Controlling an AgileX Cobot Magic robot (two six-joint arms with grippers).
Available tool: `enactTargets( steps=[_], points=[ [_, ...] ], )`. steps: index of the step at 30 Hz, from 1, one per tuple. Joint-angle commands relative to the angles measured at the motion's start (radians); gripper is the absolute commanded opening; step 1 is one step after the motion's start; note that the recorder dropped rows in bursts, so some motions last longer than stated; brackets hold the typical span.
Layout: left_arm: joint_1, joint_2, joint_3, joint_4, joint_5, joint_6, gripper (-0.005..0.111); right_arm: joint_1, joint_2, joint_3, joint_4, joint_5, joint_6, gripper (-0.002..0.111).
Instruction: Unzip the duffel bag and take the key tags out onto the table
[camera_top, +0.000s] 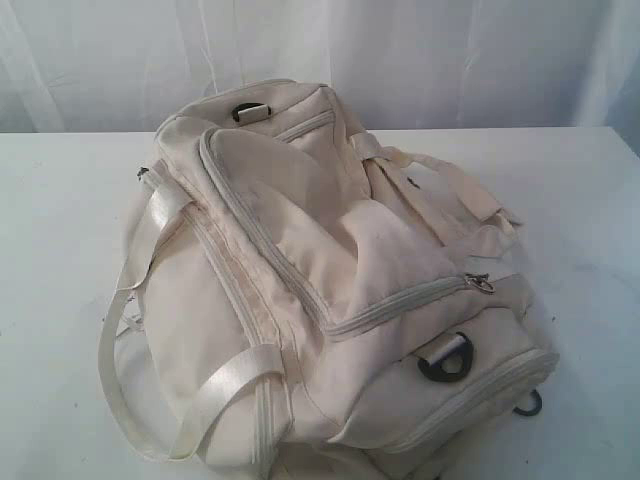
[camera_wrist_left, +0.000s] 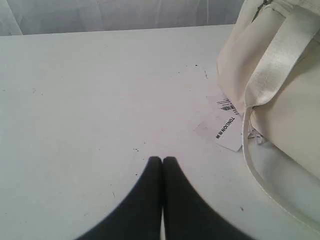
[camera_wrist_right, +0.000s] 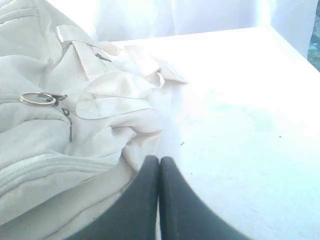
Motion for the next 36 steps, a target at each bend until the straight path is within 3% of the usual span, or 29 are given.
enactTargets(
  steps=[1,22,31,36],
  points=[
    [-0.009,-0.005,0.003,-0.009,-0.003,-0.006,0.0,-0.005,-0.004,-0.001,-0.007,-0.004,-0.002,0.0],
    [-0.023,-0.005,0.003,-0.009,-0.003,-0.006,0.0,-0.005,-0.004,-0.001,-0.007,-0.004,-0.002,0.0],
    [-0.023,-0.005,0.003,-0.009,-0.162,-0.006,0.0,-0.005,-0.004,-0.001,-0.007,-0.006,-0.002,0.0],
    [-0.023,-0.005,0.003,-0.009,-0.3,-0.006,0.0,-0.005,-0.004,-0.001,-0.007,-0.106,-0.002,0.0]
  ],
)
